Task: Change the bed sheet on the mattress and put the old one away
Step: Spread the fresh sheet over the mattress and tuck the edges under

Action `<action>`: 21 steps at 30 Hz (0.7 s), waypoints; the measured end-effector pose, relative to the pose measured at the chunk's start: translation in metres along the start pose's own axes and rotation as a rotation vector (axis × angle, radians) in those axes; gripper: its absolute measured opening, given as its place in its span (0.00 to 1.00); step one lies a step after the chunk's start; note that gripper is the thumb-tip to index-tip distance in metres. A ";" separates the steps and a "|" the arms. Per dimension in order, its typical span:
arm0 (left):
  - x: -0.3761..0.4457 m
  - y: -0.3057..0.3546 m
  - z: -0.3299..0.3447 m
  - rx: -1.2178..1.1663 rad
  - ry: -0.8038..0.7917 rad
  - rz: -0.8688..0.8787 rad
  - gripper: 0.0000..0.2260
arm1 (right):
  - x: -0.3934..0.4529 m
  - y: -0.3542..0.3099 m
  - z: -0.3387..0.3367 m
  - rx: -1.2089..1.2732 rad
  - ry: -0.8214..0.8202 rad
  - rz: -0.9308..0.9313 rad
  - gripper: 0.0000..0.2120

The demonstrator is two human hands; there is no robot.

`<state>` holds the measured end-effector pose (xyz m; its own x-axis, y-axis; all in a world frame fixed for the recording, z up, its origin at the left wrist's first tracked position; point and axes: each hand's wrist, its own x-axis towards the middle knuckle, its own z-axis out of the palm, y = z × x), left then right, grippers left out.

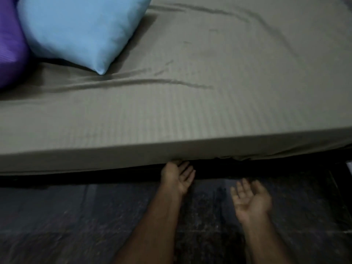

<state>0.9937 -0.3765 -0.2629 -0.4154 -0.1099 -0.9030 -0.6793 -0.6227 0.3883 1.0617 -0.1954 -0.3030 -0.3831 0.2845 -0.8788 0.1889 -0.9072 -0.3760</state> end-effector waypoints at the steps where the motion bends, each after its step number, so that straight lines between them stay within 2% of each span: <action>1: -0.013 0.016 -0.017 -0.048 0.057 0.044 0.10 | -0.019 0.023 0.005 -0.042 -0.024 0.074 0.12; 3: -0.043 0.050 -0.050 -0.104 0.141 0.154 0.11 | -0.056 0.071 0.024 -0.110 -0.104 0.204 0.09; 6: -0.084 0.105 -0.093 -0.061 0.192 0.297 0.16 | -0.097 0.136 0.058 -0.159 -0.174 0.292 0.13; 10: -0.095 0.166 -0.130 0.018 0.121 0.196 0.18 | -0.122 0.195 0.096 -0.148 -0.197 0.359 0.23; 16: -0.062 0.219 -0.165 0.150 0.162 0.121 0.12 | -0.110 0.268 0.146 0.029 -0.159 0.401 0.26; 19: -0.051 0.234 -0.182 0.177 0.127 0.104 0.14 | -0.099 0.297 0.167 0.144 -0.120 0.372 0.28; 21: -0.050 0.243 -0.190 0.150 0.100 0.103 0.12 | -0.096 0.311 0.177 0.199 -0.110 0.359 0.29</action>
<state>0.9645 -0.6695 -0.1587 -0.4305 -0.2479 -0.8679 -0.7218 -0.4827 0.4959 0.9970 -0.5601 -0.2832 -0.4208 -0.0857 -0.9031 0.1540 -0.9878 0.0220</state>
